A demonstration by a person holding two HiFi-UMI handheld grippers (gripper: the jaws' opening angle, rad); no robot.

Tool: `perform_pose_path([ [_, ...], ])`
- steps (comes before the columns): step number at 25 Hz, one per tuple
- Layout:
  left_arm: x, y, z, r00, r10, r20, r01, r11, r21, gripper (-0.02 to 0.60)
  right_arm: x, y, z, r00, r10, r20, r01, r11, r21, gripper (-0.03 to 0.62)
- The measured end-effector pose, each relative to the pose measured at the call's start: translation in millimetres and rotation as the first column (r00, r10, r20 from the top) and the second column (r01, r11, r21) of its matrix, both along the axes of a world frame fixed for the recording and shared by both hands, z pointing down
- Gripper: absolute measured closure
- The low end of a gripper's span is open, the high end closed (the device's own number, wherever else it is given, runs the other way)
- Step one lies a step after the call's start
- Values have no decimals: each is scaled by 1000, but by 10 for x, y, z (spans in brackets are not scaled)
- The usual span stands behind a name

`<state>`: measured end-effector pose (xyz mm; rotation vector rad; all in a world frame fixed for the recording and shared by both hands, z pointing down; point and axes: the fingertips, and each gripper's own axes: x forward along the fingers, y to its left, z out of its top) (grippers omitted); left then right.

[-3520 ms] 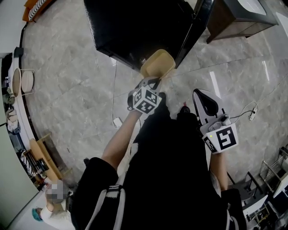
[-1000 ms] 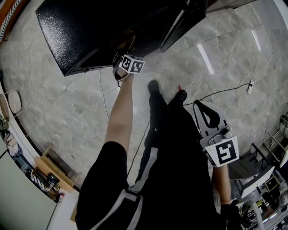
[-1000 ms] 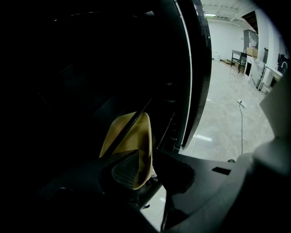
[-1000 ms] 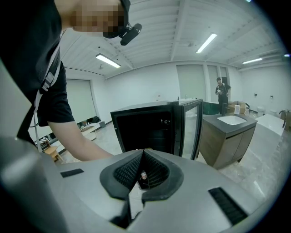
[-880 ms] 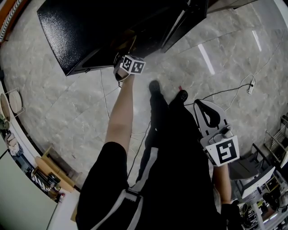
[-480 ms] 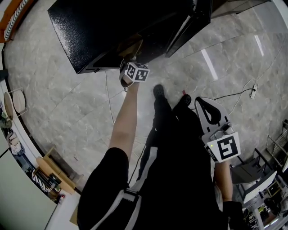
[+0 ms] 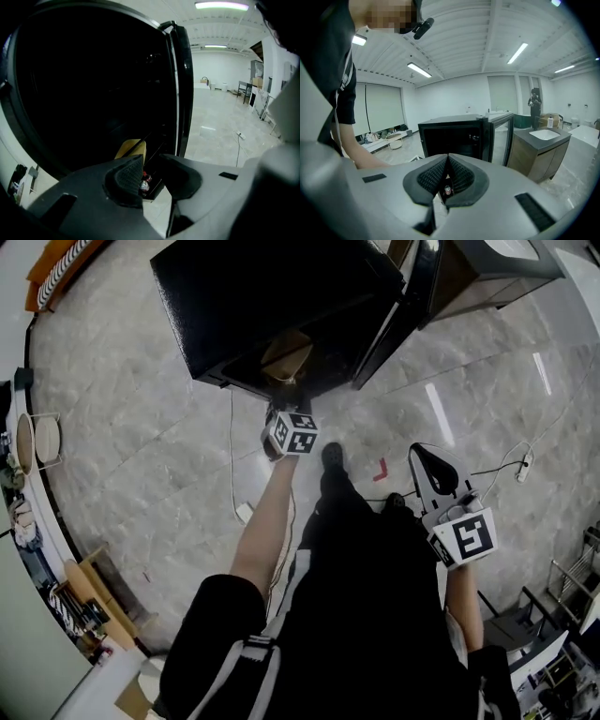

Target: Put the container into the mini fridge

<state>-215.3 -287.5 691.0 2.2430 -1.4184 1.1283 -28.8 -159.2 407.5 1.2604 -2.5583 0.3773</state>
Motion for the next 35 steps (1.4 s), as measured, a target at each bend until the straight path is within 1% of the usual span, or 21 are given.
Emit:
perform_pose_path([
  [7,411,648,-610,997,-35,-72,40,997,71,492,406,234,-76,998,-53,30,52,998,42,576],
  [9,569,864,-765,994,-45,-102,54,995,82,509,547,346,-122,996,-69,48,66,996,60,576],
  [12,872,1211,-982,987,-60,-152,75,993,91,518,795,570,-179,993,-102,66,96,992,84,576],
  [19,1654,2023,-1406,984,-71,-162,94,986,140,531,1504,1115,-182,981,-161,107,151,984,100,576],
  [22,1930,2328,-1575,979,-97,-182,128,978,166,532,1784,1328,-140,974,-196,110,186,978,96,576],
  [24,2053,2529,-1669,973,-124,-195,159,972,175,537,1926,1435,-117,970,-216,109,206,974,94,576],
  [28,2213,2919,-1870,954,-180,-241,227,956,184,540,2121,1610,-108,963,-240,121,230,969,93,576],
  [31,2271,3113,-2045,940,-199,-277,260,944,202,541,2207,1667,-132,961,-249,125,237,966,98,576],
  [33,2228,3226,-2192,919,-222,-326,300,931,210,541,2224,1699,-163,961,-246,130,234,967,99,576],
  [35,2132,3353,-2386,884,-252,-394,357,908,220,541,2218,1731,-189,960,-248,131,235,966,107,576],
])
